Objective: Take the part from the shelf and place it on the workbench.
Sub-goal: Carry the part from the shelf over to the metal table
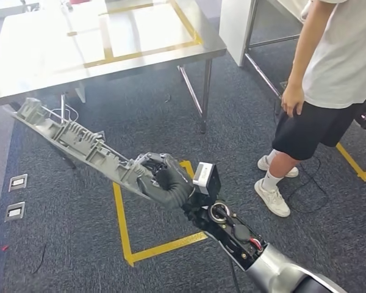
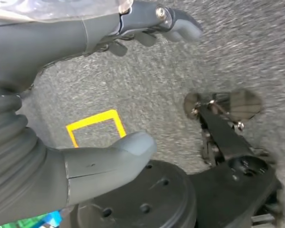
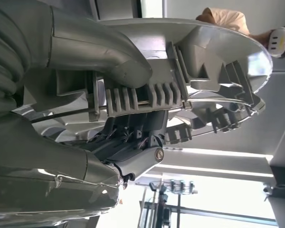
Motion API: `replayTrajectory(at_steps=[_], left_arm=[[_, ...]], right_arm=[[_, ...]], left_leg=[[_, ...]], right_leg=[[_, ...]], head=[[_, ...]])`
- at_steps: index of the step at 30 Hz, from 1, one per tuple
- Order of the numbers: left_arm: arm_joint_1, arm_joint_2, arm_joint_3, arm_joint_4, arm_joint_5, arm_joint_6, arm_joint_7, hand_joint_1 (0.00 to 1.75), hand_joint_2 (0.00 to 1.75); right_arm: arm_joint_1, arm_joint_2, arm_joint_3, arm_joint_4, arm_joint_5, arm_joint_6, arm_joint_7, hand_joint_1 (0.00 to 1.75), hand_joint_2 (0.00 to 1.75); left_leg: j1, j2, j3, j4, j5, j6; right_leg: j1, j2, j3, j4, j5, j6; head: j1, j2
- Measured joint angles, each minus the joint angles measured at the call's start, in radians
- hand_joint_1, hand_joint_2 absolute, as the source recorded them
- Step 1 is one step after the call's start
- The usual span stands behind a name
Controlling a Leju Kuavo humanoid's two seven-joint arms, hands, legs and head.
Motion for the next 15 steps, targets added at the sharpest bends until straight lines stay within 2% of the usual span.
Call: replayTrajectory(at_steps=[1, 2, 3, 4, 5, 6, 7, 8, 9, 10, 11, 13, 14, 15], left_arm=[[0.000, 0.000, 0.000, 0.000, 0.000, 0.000, 0.000, 0.00, 1.75], [0.000, 0.000, 0.000, 0.000, 0.000, 0.001, 0.000, 0.00, 1.75], [0.002, 0.000, -0.001, 0.000, -0.001, 0.002, 0.000, 0.00, 1.75], [0.003, 0.000, -0.001, 0.000, -0.001, 0.004, 0.000, 0.00, 1.75], [0.003, 0.000, -0.002, 0.000, -0.002, 0.005, 0.000, 0.00, 1.75], [0.004, 0.001, -0.002, 0.000, -0.002, 0.006, 0.000, 0.00, 1.75], [0.005, 0.001, -0.003, 0.000, -0.003, 0.007, 0.000, 0.00, 1.75], [0.007, 0.002, -0.003, 0.000, -0.003, 0.007, 0.000, 0.00, 1.75], [0.009, 0.002, -0.004, 0.000, -0.003, 0.007, 0.000, 0.00, 1.75], [0.011, 0.003, -0.004, 0.000, -0.003, 0.007, 0.000, 0.00, 1.75], [0.012, 0.002, -0.005, 0.000, -0.003, 0.007, 0.000, 0.00, 1.75], [0.005, 0.000, -0.005, 0.000, -0.003, 0.007, 0.000, 0.00, 1.75], [0.000, -0.001, -0.005, 0.000, -0.002, 0.007, 0.000, 0.00, 1.75], [-0.004, -0.001, -0.005, 0.000, -0.002, 0.007, 0.000, 0.00, 1.75]], right_arm=[[0.000, 0.000, 0.000, 0.000, 0.000, -0.001, 0.000, 1.75, 1.75], [0.000, 0.000, 0.000, 0.000, 0.001, -0.002, -0.001, 1.75, 1.75], [0.000, 0.000, 0.000, 0.000, 0.002, -0.002, -0.001, 1.75, 1.75], [0.001, 0.000, 0.000, 0.000, 0.004, -0.002, -0.001, 1.75, 1.75], [0.001, 0.000, 0.000, 0.000, 0.005, -0.003, -0.001, 1.75, 1.75], [0.001, 0.000, 0.000, 0.000, 0.006, -0.004, 0.000, 1.75, 1.75], [0.002, 0.000, 0.000, 0.000, 0.006, -0.004, 0.000, 1.75, 1.75], [0.002, -0.001, 0.000, 0.001, 0.006, -0.004, 0.000, 1.75, 1.75], [0.002, -0.001, 0.001, 0.002, 0.006, -0.004, -0.001, 1.75, 1.75], [0.003, -0.002, 0.001, 0.003, 0.006, -0.004, 0.000, 1.75, 1.75], [0.002, -0.002, 0.002, 0.004, 0.006, -0.004, -0.001, 1.75, 1.75], [-0.003, -0.001, 0.002, 0.001, 0.006, -0.003, 0.000, 1.75, 1.75], [-0.006, -0.001, 0.002, -0.001, 0.006, -0.003, 0.000, 1.75, 1.75], [-0.010, 0.000, 0.001, -0.003, 0.006, -0.003, -0.001, 1.75, 1.75]], left_leg=[[0.000, 0.003, -0.049, 0.063, -0.014, -0.002], [-0.001, 0.003, -0.094, 0.106, -0.047, -0.003], [-0.001, 0.004, -0.128, 0.124, -0.088, -0.003], [-0.001, 0.004, -0.148, 0.114, -0.123, -0.001], [-0.002, 0.004, -0.156, 0.078, -0.136, 0.003], [-0.003, 0.004, -0.155, 0.024, -0.115, 0.008], [-0.006, 0.004, -0.148, -0.042, -0.047, 0.016], [-0.009, 0.003, -0.142, -0.100, 0.038, 0.024], [-0.012, 0.003, -0.137, -0.132, 0.115, 0.031], [-0.016, 0.002, -0.134, -0.145, 0.167, 0.034], [-0.019, 0.002, -0.134, -0.135, 0.176, 0.035], [-0.019, 0.001, -0.130, -0.115, 0.154, 0.039], [-0.017, 0.001, -0.127, -0.112, 0.143, 0.045], [-0.016, 0.001, -0.124, -0.113, 0.136, 0.050]], right_leg=[[0.002, 0.000, 0.015, -0.006, -0.008, -0.003], [0.003, 0.001, 0.030, -0.012, -0.016, -0.005], [0.005, 0.003, 0.048, -0.018, -0.027, -0.005], [0.007, 0.005, 0.068, -0.022, -0.040, -0.006], [0.008, 0.008, 0.090, -0.023, -0.055, -0.005], [0.009, 0.011, 0.113, -0.023, -0.072, -0.004], [0.010, 0.011, 0.130, -0.022, -0.091, -0.002], [0.012, 0.014, 0.152, -0.017, -0.113, 0.001], [0.015, 0.016, 0.164, -0.012, -0.134, 0.006], [0.018, 0.018, 0.173, -0.008, -0.154, 0.012], [0.020, 0.022, 0.186, -0.005, -0.171, 0.017], [0.018, 0.022, 0.201, -0.007, -0.201, 0.025], [0.017, 0.019, 0.194, 0.016, -0.221, 0.028], [0.017, 0.015, 0.173, 0.059, -0.245, 0.031]], head=[[-0.001, 0.000], [-0.002, 0.000], [-0.002, 0.000], [-0.003, 0.000], [-0.003, 0.000], [-0.004, 0.000], [-0.004, 0.000], [-0.005, 0.000], [-0.006, 0.000], [-0.005, 0.000], [-0.004, 0.000], [0.000, 0.000], [0.002, 0.000], [0.003, 0.000]])
